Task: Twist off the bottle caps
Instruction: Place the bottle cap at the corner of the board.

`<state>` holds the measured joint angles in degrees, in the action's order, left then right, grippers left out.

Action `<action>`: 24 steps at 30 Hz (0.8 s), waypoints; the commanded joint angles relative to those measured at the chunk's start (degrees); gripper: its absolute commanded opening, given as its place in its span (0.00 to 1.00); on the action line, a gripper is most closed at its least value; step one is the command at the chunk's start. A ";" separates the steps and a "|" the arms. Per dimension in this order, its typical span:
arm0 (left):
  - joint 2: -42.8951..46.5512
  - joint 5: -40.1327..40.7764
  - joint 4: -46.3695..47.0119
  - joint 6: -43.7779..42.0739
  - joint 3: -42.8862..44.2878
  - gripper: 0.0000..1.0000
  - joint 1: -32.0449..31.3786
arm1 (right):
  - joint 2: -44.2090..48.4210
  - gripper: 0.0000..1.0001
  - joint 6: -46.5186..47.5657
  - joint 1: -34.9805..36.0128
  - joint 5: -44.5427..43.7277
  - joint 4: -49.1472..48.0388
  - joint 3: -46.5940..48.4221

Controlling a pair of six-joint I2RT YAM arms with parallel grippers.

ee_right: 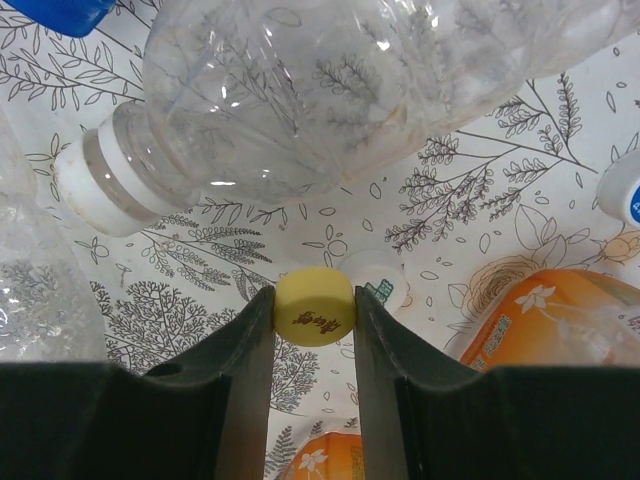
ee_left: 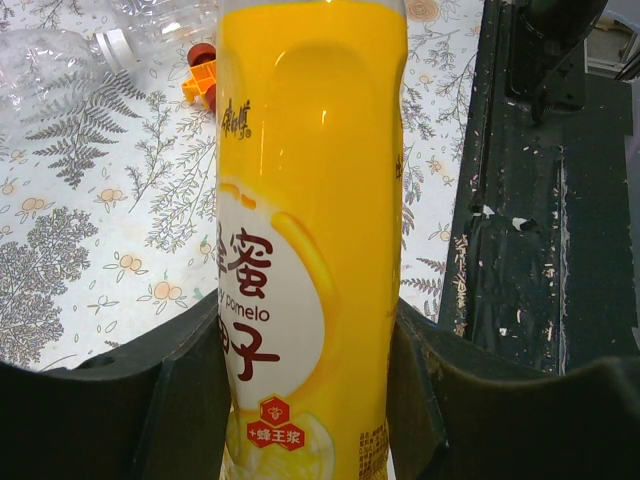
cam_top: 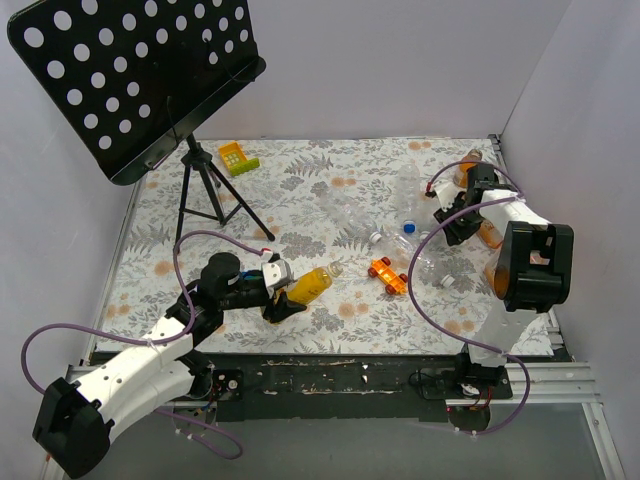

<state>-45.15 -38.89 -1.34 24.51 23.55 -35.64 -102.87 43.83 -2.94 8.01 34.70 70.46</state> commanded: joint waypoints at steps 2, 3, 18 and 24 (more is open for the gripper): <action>1.55 -0.92 4.07 0.36 0.79 0.00 -0.05 | 2.14 0.41 0.46 -0.40 2.36 2.30 1.61; 1.64 -1.01 4.07 0.36 0.79 0.00 -0.05 | 2.41 0.41 0.55 -0.40 2.71 2.91 2.14; 1.64 -2.06 5.30 1.68 0.62 0.00 -0.05 | 9.17 0.56 3.01 -0.40 6.14 11.09 6.80; 1.20 -4.17 8.72 4.66 0.62 0.00 -0.05 | 15.93 0.57 5.99 1.35 13.50 16.36 8.56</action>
<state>-45.15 -39.83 -0.05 26.72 23.27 -35.64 -93.23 46.96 -3.05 14.57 46.22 75.26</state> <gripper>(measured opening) 0.491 0.566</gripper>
